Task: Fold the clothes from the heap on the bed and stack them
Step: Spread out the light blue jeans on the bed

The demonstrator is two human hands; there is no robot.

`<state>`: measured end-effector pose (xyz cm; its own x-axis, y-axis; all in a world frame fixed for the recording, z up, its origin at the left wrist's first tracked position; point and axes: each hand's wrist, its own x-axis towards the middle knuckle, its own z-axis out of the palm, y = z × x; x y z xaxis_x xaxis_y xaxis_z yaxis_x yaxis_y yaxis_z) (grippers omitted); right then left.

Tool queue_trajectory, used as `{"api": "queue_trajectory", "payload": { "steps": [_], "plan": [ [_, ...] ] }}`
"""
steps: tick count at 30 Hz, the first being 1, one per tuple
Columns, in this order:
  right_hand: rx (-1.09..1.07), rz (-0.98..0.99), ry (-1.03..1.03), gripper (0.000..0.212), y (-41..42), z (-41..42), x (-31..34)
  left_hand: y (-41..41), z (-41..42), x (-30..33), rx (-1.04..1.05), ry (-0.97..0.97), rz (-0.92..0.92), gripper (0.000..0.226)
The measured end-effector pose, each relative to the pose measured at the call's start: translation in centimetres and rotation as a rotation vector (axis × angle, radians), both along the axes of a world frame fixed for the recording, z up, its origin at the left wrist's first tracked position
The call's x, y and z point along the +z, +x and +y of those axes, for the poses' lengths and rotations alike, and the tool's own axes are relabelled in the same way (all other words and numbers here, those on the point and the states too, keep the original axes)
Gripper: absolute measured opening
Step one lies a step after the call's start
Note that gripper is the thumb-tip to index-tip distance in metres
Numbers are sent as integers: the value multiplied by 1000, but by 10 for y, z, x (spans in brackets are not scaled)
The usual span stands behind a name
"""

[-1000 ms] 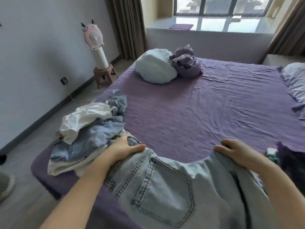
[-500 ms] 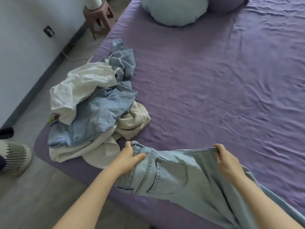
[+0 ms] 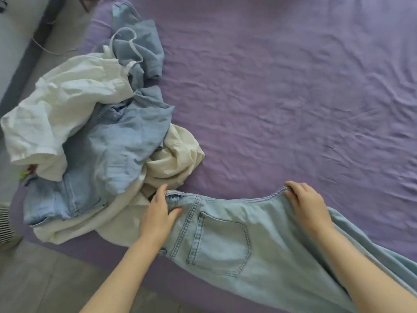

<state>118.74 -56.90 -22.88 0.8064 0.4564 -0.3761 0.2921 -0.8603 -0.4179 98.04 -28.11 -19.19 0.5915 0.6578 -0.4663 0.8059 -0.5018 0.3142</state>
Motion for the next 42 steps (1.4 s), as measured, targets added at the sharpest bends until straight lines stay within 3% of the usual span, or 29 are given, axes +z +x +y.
{"api": "queue_trajectory", "payload": {
  "steps": [2, 4, 6, 9, 11, 14, 16, 20, 24, 27, 29, 32, 36, 39, 42],
  "plan": [
    [-14, -38, 8, 24, -3, 3, -2, -5, -12, -1, -215, 329, -45, 74],
    [-26, -60, 14, 23, -5, 7, -1, 2, -36, -2, -415, 471, -202, 68],
    [-35, -87, 15, 19, -7, 9, 0, 21, -68, -8, -565, 366, -332, 72],
    [-56, -90, 27, 16, -7, 10, -1, 57, -119, -21, -784, 207, -350, 65],
    [-55, -111, 35, 17, 1, 10, -5, 76, -142, -31, -922, 171, -310, 50],
    [18, -211, -39, 16, 21, 15, -12, 86, -153, -50, -1052, 167, -84, 65],
    [-6, -275, -24, 15, 27, 18, -15, 85, -153, -66, -1091, 182, 33, 76],
    [-21, -388, 1, 42, 3, -1, -8, 88, -153, -81, -1067, 165, 54, 84],
    [46, -403, -30, 47, -43, -81, -1, 88, -156, -81, -1069, 129, 118, 85],
    [-41, -419, -70, 31, -57, -144, 5, 92, -164, -72, -1049, 145, 184, 88],
    [-72, -384, -112, 44, -57, -173, 10, 96, -174, -59, -1003, 140, 233, 90],
    [-96, -307, -119, 58, -52, -207, 15, 110, -206, -30, -853, 158, 27, 69],
    [-97, -323, -130, 44, -53, -260, 15, 134, -282, -8, -847, 141, -389, 32],
    [-78, -341, -144, 22, -59, -308, 20, 152, -351, 1, -988, -57, -475, 24],
    [-114, -277, -63, 22, -58, -335, 31, 165, -405, 9, -1040, -219, -463, 14]
  ]
}}
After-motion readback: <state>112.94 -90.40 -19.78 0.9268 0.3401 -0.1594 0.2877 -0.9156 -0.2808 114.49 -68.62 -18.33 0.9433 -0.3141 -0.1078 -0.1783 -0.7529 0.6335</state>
